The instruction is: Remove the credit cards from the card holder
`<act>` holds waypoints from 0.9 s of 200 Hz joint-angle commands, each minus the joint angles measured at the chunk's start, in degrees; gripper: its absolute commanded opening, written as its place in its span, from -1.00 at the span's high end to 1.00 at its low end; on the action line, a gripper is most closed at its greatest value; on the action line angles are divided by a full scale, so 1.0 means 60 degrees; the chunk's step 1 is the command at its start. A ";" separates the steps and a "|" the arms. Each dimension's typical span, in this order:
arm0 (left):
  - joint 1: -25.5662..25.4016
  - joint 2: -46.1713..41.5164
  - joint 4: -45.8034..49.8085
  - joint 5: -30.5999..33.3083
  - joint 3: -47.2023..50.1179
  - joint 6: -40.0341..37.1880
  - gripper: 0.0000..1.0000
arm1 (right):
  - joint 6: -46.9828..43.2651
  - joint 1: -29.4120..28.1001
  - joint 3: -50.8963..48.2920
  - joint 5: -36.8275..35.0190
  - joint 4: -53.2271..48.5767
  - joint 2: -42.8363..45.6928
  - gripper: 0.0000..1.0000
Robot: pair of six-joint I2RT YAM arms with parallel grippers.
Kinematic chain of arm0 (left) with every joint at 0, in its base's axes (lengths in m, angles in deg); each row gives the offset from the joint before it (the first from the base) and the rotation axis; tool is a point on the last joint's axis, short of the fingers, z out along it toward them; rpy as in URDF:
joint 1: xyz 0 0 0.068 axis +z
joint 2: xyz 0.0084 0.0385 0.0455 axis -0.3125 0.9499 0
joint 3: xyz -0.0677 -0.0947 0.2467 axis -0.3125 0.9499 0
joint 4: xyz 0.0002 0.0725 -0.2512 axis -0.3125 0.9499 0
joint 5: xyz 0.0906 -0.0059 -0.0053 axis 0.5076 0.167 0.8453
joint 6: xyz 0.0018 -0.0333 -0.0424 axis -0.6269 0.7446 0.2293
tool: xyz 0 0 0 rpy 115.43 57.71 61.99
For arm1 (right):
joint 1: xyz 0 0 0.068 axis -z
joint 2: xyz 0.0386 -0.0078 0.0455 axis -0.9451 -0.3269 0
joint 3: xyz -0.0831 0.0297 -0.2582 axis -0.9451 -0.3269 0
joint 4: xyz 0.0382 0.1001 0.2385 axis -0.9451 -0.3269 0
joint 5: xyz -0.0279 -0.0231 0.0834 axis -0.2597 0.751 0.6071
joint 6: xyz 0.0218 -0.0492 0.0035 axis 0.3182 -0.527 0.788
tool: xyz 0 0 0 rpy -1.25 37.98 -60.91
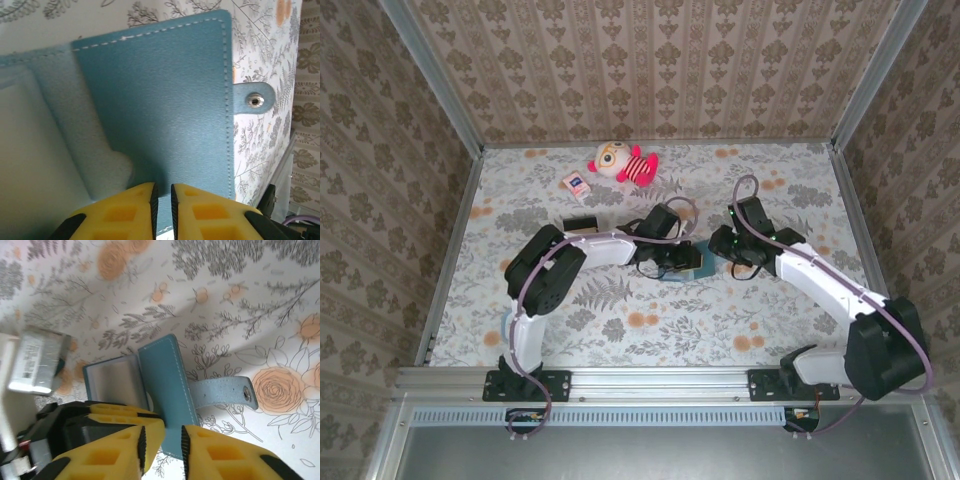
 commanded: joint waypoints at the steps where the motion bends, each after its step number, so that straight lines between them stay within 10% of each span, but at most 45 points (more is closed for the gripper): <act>1: -0.0026 0.0207 0.0387 0.0154 -0.0316 -0.0164 0.70 | 0.0097 0.0058 0.0197 0.0510 0.0004 -0.0738 0.61; 64: -0.0001 -0.0626 0.0624 0.0193 -0.0167 0.0036 0.74 | 0.0202 0.0131 0.0192 0.0872 0.0617 -0.2194 0.74; 123: 0.0589 -0.1722 0.2554 0.1345 0.0214 -0.0491 0.06 | 0.0179 0.0250 0.0051 0.0960 0.0928 -0.2972 0.71; 180: 0.0822 -0.1546 0.2692 0.1281 0.0360 -0.0440 -0.06 | 0.0106 0.0249 0.0060 0.1036 0.0976 -0.3288 0.70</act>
